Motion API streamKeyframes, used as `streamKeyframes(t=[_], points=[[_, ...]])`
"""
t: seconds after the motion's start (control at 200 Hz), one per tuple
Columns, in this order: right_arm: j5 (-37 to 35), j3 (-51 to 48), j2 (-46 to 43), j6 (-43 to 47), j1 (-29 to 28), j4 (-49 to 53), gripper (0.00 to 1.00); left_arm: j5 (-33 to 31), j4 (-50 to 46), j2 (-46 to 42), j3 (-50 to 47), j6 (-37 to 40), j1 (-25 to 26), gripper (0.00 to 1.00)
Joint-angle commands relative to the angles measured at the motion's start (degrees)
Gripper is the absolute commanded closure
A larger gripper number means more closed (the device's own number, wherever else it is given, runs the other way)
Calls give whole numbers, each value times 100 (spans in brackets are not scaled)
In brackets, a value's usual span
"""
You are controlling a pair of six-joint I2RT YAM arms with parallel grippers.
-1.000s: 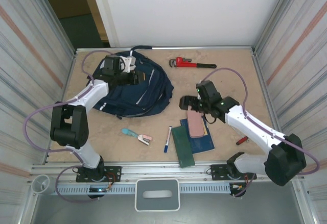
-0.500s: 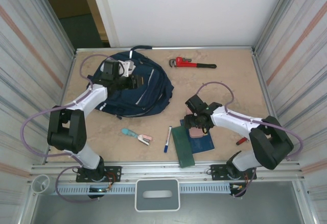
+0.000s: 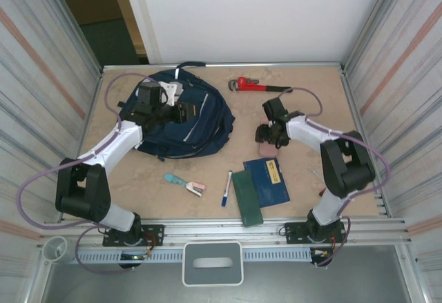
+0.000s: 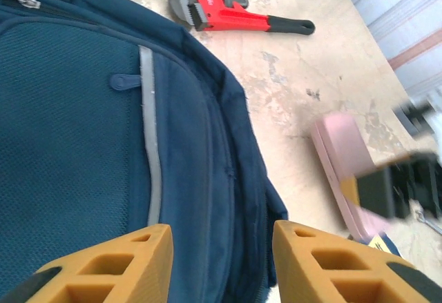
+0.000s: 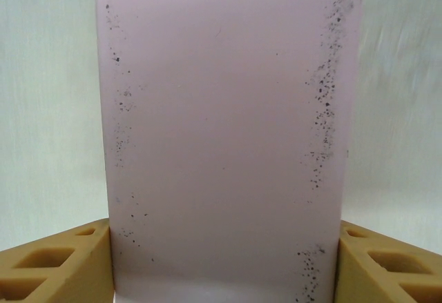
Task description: Pack books, pencil case, and school supplies into a backpack
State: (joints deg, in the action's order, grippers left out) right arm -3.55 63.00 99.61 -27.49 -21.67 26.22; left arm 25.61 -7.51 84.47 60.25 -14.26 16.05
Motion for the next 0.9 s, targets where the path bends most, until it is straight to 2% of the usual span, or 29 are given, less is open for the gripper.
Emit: streamKeyframes(t=[0.0,0.13,0.205,0.281,0.406,0.551,0.716,0.892], points=[[312,695,568,268,215,-137,24,-47,-75,-254,-133,81,55,57],[323,1183,776,303,282,140,8,-40,-141,-320,-214,82,103,55],[182,896,319,303,153,244,4,-17,-174,-430,-303,46,175,53],[-22,278,-412,279,-215,429,2,-169,-164,-629,-458,45,405,49],[-300,-845,-1668,-54,-1459,1050,0,-448,-119,-835,-734,77,731,43],[-743,-1483,-2558,-1145,-3036,1852,1,-531,-54,-852,-928,25,790,42],[-1144,-1538,-2193,-2132,-4086,2023,1,-618,38,-870,-1057,2,803,42],[-1165,-1275,-1306,-2184,-4407,1650,1,-698,-73,-958,-1052,77,807,41]])
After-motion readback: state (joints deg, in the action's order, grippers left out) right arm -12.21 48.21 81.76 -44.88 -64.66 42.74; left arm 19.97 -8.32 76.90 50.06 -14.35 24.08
